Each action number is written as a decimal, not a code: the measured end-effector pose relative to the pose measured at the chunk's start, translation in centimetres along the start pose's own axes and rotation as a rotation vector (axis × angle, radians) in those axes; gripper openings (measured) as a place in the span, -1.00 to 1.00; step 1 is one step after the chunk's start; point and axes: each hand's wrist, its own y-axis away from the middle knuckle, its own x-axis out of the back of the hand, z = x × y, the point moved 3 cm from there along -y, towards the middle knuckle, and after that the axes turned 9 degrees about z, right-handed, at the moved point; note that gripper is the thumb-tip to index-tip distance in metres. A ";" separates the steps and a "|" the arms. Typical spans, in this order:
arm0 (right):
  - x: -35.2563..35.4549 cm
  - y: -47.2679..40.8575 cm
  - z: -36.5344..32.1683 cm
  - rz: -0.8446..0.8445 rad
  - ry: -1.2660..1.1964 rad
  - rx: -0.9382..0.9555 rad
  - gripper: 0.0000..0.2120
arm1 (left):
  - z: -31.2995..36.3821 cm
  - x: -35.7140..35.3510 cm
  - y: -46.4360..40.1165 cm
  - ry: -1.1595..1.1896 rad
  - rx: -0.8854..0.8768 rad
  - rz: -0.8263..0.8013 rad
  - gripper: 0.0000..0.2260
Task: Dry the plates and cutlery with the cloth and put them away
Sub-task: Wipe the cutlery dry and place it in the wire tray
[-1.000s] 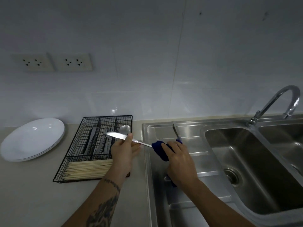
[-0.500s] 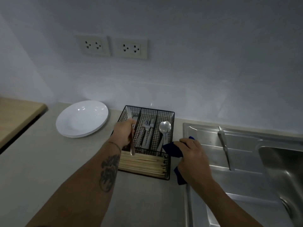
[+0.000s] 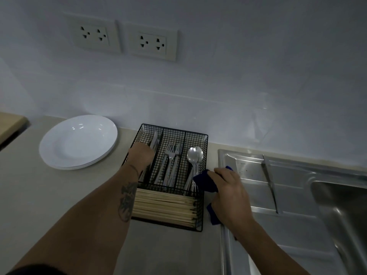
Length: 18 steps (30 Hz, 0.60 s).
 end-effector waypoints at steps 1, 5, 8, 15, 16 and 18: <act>-0.1 0.0 0.2 -0.005 -0.001 -0.008 -0.32 | 0.1 -0.1 0.4 -0.025 -0.043 0.001 -0.81; 0.0 0.5 1.1 -0.009 -0.017 -0.048 -0.34 | 0.0 -0.1 2.0 -0.079 -0.147 0.028 -0.72; 0.8 1.0 1.7 -0.007 -0.023 -0.059 -0.37 | -0.1 0.1 3.1 -0.110 -0.203 0.028 -0.78; 3.8 3.1 4.0 0.029 -0.077 -0.106 -0.44 | 2.7 0.4 9.0 -0.064 -0.382 0.202 -0.79; 4.3 3.6 4.5 0.034 -0.079 -0.111 -0.45 | 3.5 0.1 10.1 -0.037 -0.418 0.219 -0.82; 5.5 4.6 5.6 0.049 -0.079 -0.138 -0.44 | 5.0 -1.1 12.5 -0.001 -0.451 0.216 -0.81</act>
